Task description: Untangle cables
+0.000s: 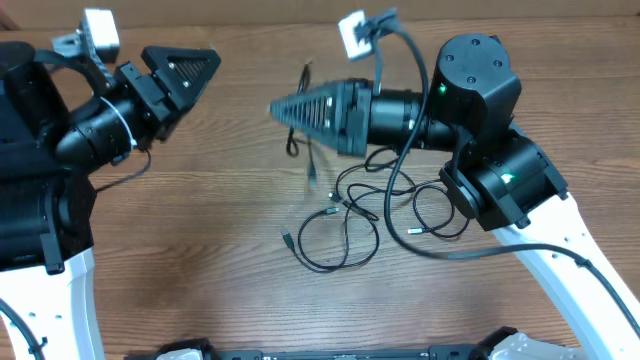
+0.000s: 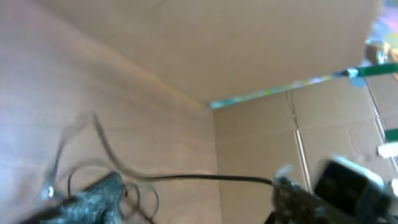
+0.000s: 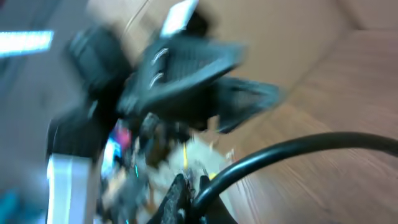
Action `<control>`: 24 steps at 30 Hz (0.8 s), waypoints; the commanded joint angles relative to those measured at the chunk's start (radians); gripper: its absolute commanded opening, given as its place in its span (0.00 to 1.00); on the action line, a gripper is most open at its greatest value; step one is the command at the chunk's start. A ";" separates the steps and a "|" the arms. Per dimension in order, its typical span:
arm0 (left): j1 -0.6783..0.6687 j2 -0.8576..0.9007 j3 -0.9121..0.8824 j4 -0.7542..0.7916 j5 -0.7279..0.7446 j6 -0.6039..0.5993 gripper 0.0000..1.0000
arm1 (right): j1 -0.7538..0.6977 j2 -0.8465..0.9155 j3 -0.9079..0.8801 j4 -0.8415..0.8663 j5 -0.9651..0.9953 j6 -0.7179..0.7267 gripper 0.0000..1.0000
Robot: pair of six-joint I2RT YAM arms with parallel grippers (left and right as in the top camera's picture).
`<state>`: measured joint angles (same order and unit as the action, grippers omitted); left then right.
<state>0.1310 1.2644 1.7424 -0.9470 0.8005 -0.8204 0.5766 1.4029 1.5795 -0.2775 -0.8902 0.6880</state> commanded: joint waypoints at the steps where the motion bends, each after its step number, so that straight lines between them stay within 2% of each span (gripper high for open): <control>1: -0.001 0.005 0.009 -0.045 0.070 -0.140 0.92 | 0.000 -0.007 0.011 0.009 -0.204 -0.285 0.04; 4: -0.001 0.005 0.009 -0.048 0.174 -0.217 0.99 | 0.000 -0.002 0.011 0.006 -0.204 -0.301 0.04; 7: -0.001 0.005 0.009 -0.048 0.224 -0.310 1.00 | 0.013 0.006 0.011 0.005 -0.205 -0.302 0.04; 10: -0.001 0.005 0.009 -0.048 0.261 -0.439 1.00 | 0.068 0.016 0.010 0.002 -0.215 -0.405 0.04; 12: -0.002 0.005 0.009 -0.048 0.286 -0.476 1.00 | 0.104 0.023 0.010 0.003 -0.206 -0.483 0.04; 18: -0.030 0.005 0.009 -0.048 0.346 -0.497 0.88 | 0.130 0.042 0.010 0.029 -0.195 -0.514 0.04; 20: -0.051 0.005 0.009 -0.048 0.346 -0.520 0.76 | 0.130 0.050 0.010 0.028 -0.196 -0.514 0.04; 24: -0.087 0.005 0.009 -0.048 0.356 -0.551 0.77 | 0.131 0.059 0.010 0.029 -0.196 -0.514 0.04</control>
<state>0.0715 1.2682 1.7424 -0.9989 1.1191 -1.3254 0.7074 1.4483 1.5795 -0.2554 -1.0843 0.1974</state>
